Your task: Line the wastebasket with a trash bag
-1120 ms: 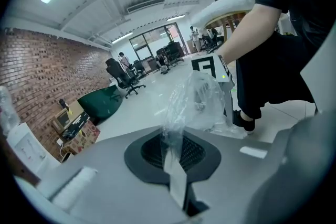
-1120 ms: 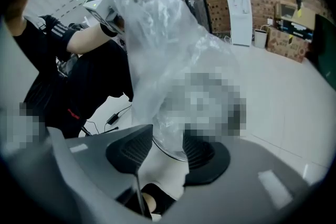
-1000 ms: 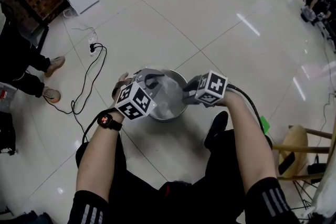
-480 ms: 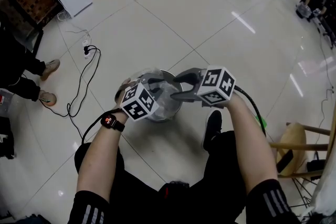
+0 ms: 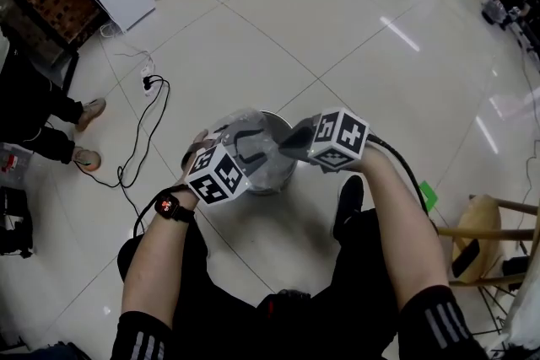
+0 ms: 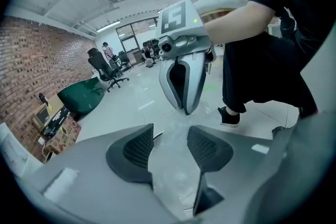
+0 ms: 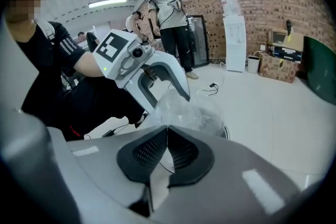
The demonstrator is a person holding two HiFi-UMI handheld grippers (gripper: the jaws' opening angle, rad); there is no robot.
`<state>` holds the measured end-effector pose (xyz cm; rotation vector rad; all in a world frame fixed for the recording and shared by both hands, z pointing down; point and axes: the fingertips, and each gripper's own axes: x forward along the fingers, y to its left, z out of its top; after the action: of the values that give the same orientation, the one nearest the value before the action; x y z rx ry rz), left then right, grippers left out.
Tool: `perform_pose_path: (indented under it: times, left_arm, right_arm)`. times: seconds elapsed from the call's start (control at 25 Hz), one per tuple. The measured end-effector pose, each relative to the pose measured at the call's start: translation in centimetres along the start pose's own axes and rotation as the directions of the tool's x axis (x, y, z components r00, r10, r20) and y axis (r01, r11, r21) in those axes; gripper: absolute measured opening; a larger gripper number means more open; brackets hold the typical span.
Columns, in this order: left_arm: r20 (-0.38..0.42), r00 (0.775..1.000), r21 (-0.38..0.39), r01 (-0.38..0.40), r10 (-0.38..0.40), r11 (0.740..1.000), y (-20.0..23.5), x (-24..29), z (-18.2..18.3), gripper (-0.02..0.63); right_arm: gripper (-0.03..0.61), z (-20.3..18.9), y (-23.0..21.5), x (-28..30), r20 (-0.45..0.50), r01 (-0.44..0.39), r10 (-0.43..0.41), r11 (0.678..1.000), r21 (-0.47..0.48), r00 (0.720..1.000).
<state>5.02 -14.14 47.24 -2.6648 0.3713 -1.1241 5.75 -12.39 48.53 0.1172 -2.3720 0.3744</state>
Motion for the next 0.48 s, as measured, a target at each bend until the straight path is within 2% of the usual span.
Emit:
perform_pose_path:
  times: [0.2, 0.48]
  left_arm:
    - [0.009, 1.000, 0.000, 0.020, -0.020, 1.000, -0.4, -3.5, -0.6, 0.212]
    - [-0.006, 1.000, -0.077, 0.010, -0.011, 0.997, 1.6, -7.9, -4.5, 0.212]
  right_arm:
    - [0.008, -0.7, -0.5, -1.9, -0.027, 0.047, -0.047, 0.998, -0.032, 0.999]
    - [0.008, -1.5, -2.2, -4.1, -0.049, 0.114, -0.115, 0.993, -0.027, 0.992]
